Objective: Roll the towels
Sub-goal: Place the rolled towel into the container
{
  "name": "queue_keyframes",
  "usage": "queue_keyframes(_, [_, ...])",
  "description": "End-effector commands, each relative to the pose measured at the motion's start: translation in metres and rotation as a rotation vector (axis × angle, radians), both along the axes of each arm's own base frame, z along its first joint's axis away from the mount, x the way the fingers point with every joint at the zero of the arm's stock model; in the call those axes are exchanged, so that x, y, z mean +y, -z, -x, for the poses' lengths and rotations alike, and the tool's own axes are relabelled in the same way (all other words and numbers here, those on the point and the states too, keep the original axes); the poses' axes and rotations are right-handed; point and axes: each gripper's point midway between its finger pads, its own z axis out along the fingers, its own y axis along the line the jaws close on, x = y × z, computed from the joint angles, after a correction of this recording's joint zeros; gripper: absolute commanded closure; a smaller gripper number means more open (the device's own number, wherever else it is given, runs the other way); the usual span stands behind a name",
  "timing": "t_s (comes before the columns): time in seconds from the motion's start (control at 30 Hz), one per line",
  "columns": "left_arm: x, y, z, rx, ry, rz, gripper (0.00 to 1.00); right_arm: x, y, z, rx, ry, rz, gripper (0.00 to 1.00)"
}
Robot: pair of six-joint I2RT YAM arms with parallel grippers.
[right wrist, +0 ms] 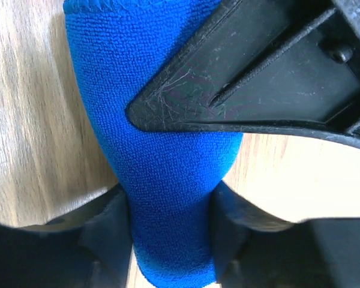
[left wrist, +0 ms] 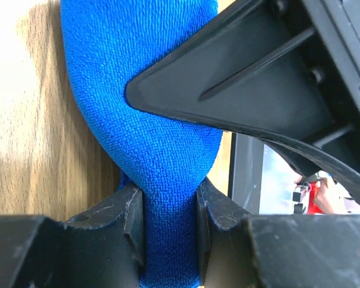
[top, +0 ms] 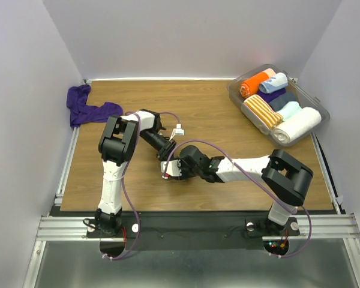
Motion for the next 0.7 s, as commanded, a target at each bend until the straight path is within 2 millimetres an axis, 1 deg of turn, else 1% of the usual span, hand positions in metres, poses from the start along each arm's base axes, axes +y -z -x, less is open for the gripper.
queue_keyframes(0.0, [0.014,0.029,-0.010,-0.148,0.091,-0.044,0.59,0.007,0.016,0.012,0.034,-0.035,-0.011,0.61])
queue_keyframes(0.07, [0.014,0.023,-0.016,-0.166,0.079,-0.035,0.55,0.003,0.023,0.018,0.061,-0.033,-0.007,0.68])
queue_keyframes(0.1, [0.014,0.019,-0.021,-0.181,0.069,-0.032,0.54,0.001,0.025,0.020,0.072,-0.029,-0.006,0.78])
queue_keyframes(0.13, [0.015,0.013,-0.025,-0.201,0.060,-0.029,0.53,-0.003,0.028,0.023,0.087,-0.024,-0.004,0.85])
queue_keyframes(0.17, [0.020,0.010,-0.031,-0.216,0.044,-0.030,0.51,-0.006,0.029,0.024,0.097,-0.017,-0.003,0.97])
queue_keyframes(0.2, [0.023,0.005,-0.038,-0.236,0.029,-0.031,0.50,-0.007,0.029,0.026,0.107,-0.013,-0.007,0.99])
queue_keyframes(0.23, [0.025,0.001,-0.044,-0.257,0.013,-0.033,0.50,-0.009,0.029,0.028,0.120,-0.011,-0.008,0.99])
queue_keyframes(0.27, [0.029,-0.008,-0.051,-0.286,-0.005,-0.034,0.49,-0.010,0.026,0.029,0.133,-0.007,-0.016,1.00])
queue_keyframes(0.3, [0.039,-0.011,-0.061,-0.312,-0.033,-0.056,0.47,-0.014,0.027,0.032,0.151,0.000,-0.004,0.99])
queue_keyframes(0.33, [0.043,-0.013,-0.071,-0.355,-0.048,-0.067,0.46,-0.014,0.025,0.032,0.158,0.002,-0.013,0.99])
queue_keyframes(0.37, [0.048,-0.023,-0.078,-0.395,-0.071,-0.081,0.44,-0.017,0.022,0.034,0.183,0.014,-0.010,0.99])
queue_keyframes(0.43, [0.065,-0.031,-0.097,-0.476,-0.109,-0.123,0.40,-0.024,0.019,0.034,0.220,0.046,-0.003,0.99])
queue_keyframes(0.47, [0.071,-0.043,-0.108,-0.533,-0.137,-0.140,0.37,-0.026,0.012,0.032,0.263,0.081,-0.017,0.99])
queue_keyframes(0.5, [0.077,-0.050,-0.112,-0.550,-0.156,-0.151,0.34,-0.028,0.010,0.031,0.290,0.102,-0.026,0.99])
queue_keyframes(0.53, [0.087,-0.056,-0.123,-0.584,-0.194,-0.163,0.30,-0.028,0.007,0.033,0.341,0.135,-0.050,0.99])
queue_keyframes(0.57, [0.093,-0.068,-0.129,-0.626,-0.223,-0.167,0.23,-0.028,0.003,0.032,0.369,0.161,-0.071,0.99])
queue_keyframes(0.6, [0.100,-0.074,-0.135,-0.642,-0.258,-0.175,0.21,-0.031,0.001,0.033,0.407,0.188,-0.075,0.99])
queue_keyframes(0.63, [0.105,-0.079,-0.142,-0.665,-0.298,-0.177,0.16,-0.031,-0.008,0.025,0.423,0.223,-0.108,1.00])
queue_keyframes(0.67, [0.115,-0.092,-0.148,-0.702,-0.341,-0.181,0.02,-0.030,-0.012,0.027,0.471,0.264,-0.137,0.99])
